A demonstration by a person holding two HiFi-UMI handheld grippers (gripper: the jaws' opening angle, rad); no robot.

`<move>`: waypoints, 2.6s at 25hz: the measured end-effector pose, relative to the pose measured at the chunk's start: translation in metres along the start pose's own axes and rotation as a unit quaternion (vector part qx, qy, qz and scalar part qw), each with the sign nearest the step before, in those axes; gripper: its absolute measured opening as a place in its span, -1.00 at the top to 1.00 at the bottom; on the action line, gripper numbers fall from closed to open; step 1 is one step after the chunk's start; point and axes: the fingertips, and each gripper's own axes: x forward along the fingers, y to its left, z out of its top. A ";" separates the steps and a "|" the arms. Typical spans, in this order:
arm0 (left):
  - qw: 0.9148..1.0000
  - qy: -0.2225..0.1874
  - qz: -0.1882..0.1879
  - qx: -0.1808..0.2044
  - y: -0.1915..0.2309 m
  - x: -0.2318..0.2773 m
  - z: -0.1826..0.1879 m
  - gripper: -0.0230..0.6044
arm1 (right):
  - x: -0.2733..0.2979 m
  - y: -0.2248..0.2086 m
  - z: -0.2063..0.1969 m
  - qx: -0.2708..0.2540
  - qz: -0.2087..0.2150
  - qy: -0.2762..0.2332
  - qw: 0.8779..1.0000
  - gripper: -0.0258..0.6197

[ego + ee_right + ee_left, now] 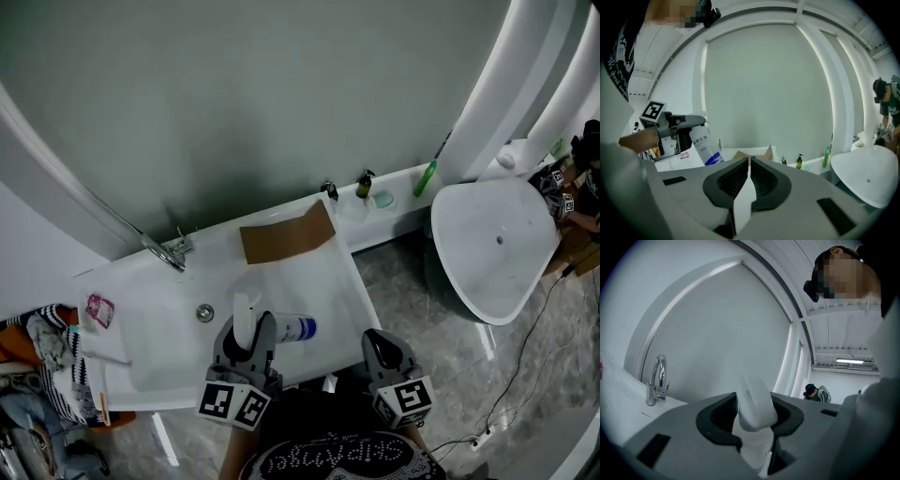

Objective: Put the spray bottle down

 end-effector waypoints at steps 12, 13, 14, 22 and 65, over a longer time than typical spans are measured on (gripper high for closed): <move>0.999 0.016 0.033 0.036 -0.004 0.020 -0.017 0.42 | 0.016 -0.027 0.002 0.008 0.011 0.007 1.000 0.83; 0.998 0.014 0.034 0.041 -0.004 0.022 -0.017 0.42 | 0.016 -0.030 0.002 0.008 0.009 0.008 1.000 0.83; 0.998 0.013 0.033 0.049 -0.004 0.026 -0.016 0.42 | 0.016 -0.033 0.003 0.009 0.007 0.008 1.000 0.83; 0.993 -0.008 0.002 0.119 -0.007 0.092 -0.019 0.42 | 0.011 -0.051 -0.001 0.021 -0.010 0.013 1.000 0.83; 0.976 0.003 -0.076 0.205 -0.041 0.149 -0.050 0.23 | 0.037 -0.011 0.004 0.008 0.004 0.014 1.000 0.83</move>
